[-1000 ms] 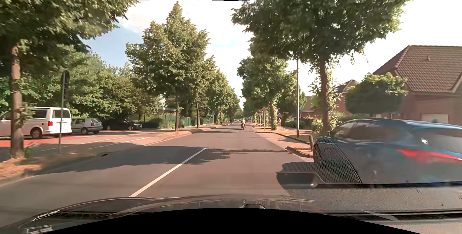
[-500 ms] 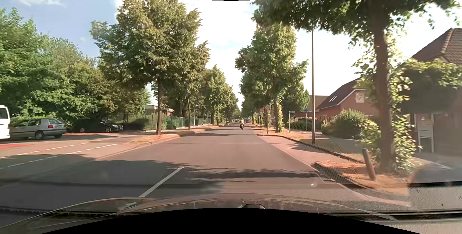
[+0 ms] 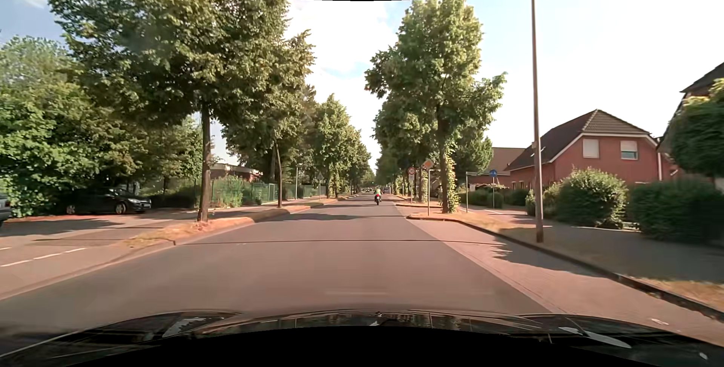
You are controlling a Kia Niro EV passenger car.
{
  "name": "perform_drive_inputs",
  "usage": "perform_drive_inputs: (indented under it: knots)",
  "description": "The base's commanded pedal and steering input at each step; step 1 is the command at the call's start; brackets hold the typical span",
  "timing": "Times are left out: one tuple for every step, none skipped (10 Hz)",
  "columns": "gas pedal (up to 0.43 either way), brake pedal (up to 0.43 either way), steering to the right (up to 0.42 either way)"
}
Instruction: Follow the waypoints while adhering to traffic rules and regulations
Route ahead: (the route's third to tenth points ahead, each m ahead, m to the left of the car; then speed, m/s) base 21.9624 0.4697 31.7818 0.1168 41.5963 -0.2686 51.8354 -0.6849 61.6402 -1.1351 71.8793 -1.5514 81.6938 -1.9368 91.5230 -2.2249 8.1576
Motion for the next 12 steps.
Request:
perform_drive_inputs:
  knots:
    - [0.15, 0.0, 0.007]
    - [0.15, 0.0, 0.008]
    - [0.15, 0.0, 0.008]
    - [0.15, 0.0, 0.007]
    - [0.15, 0.0, 0.007]
    - [0.15, 0.0, 0.008]
    - [0.15, 0.0, 0.008]
    - [0.15, 0.0, 0.008]
    - [0.15, 0.0, 0.008]
    - [0.15, 0.0, 0.007]
    - [0.15, 0.0, 0.007]
    - [0.15, 0.0, 0.007]
